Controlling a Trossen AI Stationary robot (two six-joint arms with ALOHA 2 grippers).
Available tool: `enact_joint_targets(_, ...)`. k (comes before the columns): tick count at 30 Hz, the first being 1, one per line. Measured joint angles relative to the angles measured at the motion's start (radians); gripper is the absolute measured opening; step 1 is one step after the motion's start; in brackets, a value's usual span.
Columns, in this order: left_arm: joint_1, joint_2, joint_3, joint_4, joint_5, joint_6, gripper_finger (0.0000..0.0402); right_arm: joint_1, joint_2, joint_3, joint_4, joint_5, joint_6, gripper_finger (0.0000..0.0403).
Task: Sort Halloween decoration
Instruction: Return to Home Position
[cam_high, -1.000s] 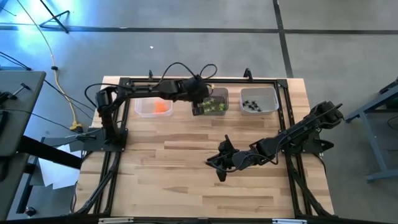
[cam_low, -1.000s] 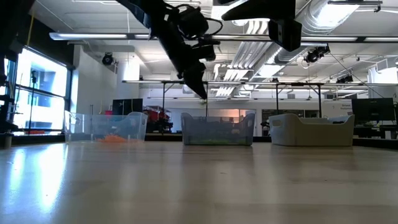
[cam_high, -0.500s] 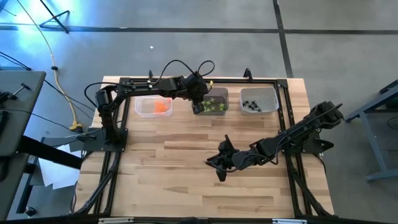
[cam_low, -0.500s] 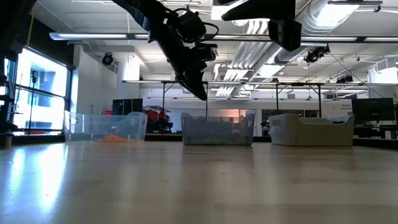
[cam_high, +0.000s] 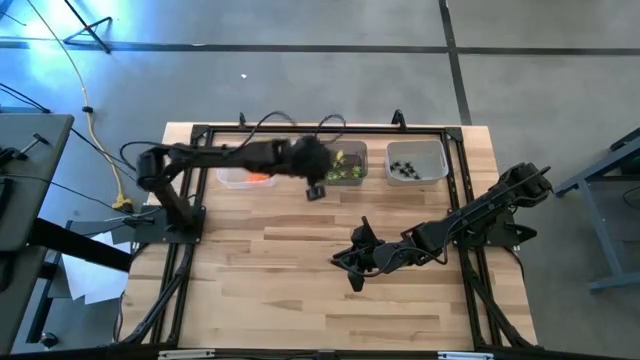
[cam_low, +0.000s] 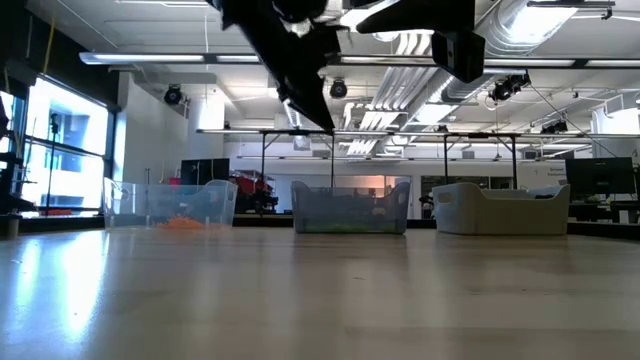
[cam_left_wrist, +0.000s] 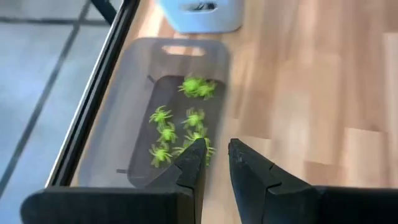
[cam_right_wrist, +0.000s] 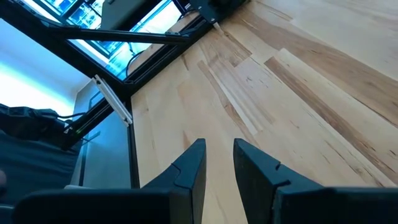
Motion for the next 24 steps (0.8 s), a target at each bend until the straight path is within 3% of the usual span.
enact_joint_targets(15, -0.456, -0.710, -0.634, 0.063, -0.311, -0.384, 0.0056, 0.000, 0.000, 0.000, -0.011, -0.004, 0.000, 0.0078)
enact_joint_targets(24, -0.694, -1.029, -0.875, 0.070, -0.339, -0.481, 0.0056, 0.000, 0.000, 0.000, -0.014, -0.004, 0.000, 0.0078)
